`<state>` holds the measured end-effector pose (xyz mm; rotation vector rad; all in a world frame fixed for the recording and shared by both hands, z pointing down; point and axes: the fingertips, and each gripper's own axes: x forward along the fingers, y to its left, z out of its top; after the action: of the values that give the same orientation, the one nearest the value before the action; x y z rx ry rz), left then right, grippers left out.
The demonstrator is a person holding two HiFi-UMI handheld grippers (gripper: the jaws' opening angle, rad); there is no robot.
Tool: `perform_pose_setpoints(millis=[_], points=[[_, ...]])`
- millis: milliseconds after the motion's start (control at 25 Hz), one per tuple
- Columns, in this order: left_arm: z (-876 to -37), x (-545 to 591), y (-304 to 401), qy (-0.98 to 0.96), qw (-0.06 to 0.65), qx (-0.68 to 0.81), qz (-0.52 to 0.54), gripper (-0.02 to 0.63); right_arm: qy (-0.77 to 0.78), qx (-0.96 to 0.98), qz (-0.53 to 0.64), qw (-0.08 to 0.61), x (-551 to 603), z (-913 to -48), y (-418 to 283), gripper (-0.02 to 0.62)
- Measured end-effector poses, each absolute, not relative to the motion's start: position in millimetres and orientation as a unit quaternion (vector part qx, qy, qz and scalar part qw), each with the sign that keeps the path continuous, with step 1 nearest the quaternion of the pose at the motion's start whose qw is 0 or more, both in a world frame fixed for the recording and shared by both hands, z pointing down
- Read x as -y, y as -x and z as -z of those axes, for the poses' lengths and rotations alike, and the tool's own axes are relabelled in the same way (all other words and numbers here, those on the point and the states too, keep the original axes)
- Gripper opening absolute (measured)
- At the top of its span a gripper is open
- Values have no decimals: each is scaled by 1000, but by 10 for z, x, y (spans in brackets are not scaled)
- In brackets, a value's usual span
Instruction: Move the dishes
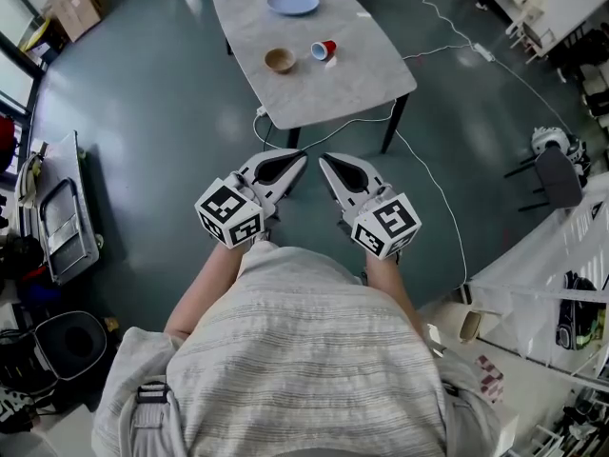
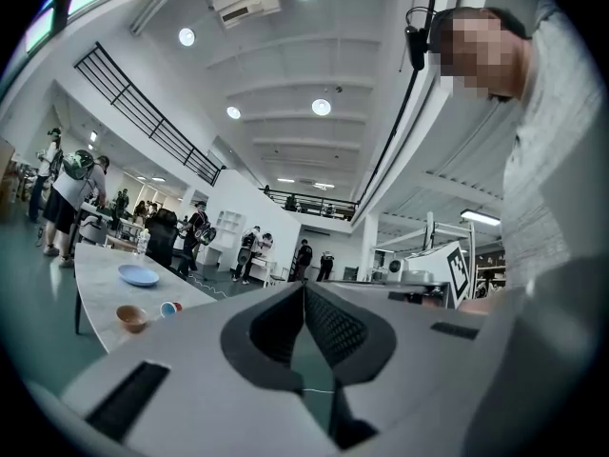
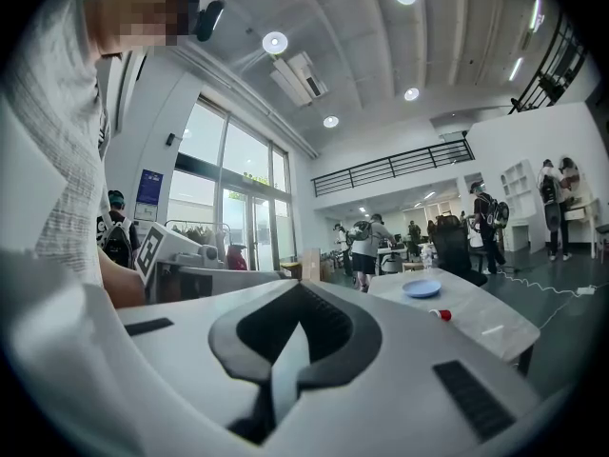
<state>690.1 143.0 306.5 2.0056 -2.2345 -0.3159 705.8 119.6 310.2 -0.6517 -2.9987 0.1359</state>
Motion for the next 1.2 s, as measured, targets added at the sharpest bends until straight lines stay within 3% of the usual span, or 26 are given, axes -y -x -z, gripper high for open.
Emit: perform_pose_setpoints(millis=[600, 1200], points=[[-3271, -1651, -6304, -636, 72, 758, 124, 21, 232, 970, -63, 38, -1315, -3265, -6498, 18], [-3390, -2720, -4538, -585, 69, 797, 135, 21, 260, 961, -54, 76, -2027, -3442, -4669, 18]])
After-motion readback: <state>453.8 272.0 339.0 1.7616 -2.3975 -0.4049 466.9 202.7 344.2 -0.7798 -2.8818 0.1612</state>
